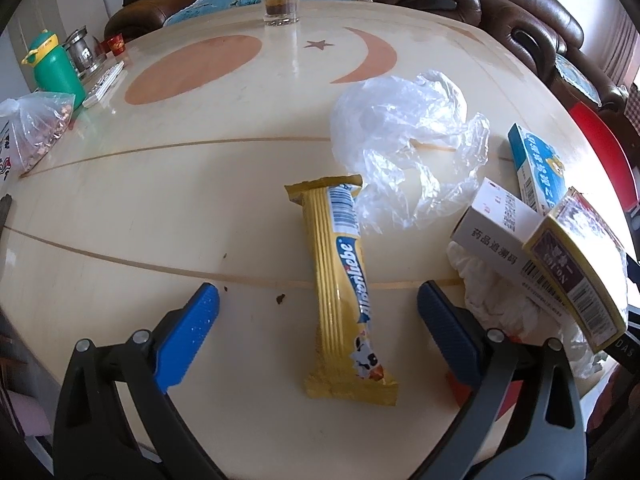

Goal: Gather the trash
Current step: 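Close the left tool on the candy bar while the right tool grasps the black-orange box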

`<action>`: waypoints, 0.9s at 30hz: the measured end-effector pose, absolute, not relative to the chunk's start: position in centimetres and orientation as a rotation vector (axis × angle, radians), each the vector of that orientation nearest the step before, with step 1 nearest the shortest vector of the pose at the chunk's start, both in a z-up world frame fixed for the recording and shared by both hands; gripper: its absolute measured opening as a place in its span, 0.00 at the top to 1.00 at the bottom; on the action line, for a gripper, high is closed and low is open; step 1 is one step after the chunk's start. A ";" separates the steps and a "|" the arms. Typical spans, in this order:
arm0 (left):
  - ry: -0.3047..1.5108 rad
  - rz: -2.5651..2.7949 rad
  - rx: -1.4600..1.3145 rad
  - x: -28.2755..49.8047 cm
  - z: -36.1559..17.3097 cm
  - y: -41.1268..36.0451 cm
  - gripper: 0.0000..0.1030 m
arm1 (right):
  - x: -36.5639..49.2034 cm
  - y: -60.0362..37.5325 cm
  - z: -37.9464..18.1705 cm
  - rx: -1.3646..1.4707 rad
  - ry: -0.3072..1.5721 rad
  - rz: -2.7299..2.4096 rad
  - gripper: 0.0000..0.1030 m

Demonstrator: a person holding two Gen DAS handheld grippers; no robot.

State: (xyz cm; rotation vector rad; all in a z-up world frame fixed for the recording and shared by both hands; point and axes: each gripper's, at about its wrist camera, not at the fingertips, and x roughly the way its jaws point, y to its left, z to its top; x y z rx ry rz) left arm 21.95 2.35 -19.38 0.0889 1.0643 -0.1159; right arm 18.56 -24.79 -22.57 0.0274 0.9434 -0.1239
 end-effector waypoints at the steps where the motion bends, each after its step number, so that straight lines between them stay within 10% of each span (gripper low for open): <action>1: 1.064 -0.121 0.092 21.9 -19.3 2.2 0.11 | 18.5 -24.8 -22.5 0.029 0.940 -0.127 0.13; 6: 1.049 -0.163 0.117 21.1 -18.7 1.1 0.34 | 18.3 -25.1 -22.3 0.030 0.925 -0.138 0.26; 9: 1.050 -0.165 0.116 21.0 -18.7 1.0 0.37 | 18.1 -25.0 -22.0 0.026 0.915 -0.129 0.50; 15: 1.045 -0.160 0.110 20.9 -18.6 1.2 0.44 | 18.2 -24.7 -21.9 0.028 0.916 -0.126 0.50; 20: 1.044 -0.142 0.103 21.0 -18.3 1.8 0.77 | 18.2 -24.9 -21.8 0.039 0.918 -0.128 0.50; 27: 1.053 -0.160 0.072 21.0 -18.2 2.5 0.81 | 18.3 -25.6 -21.9 0.067 0.911 -0.137 0.50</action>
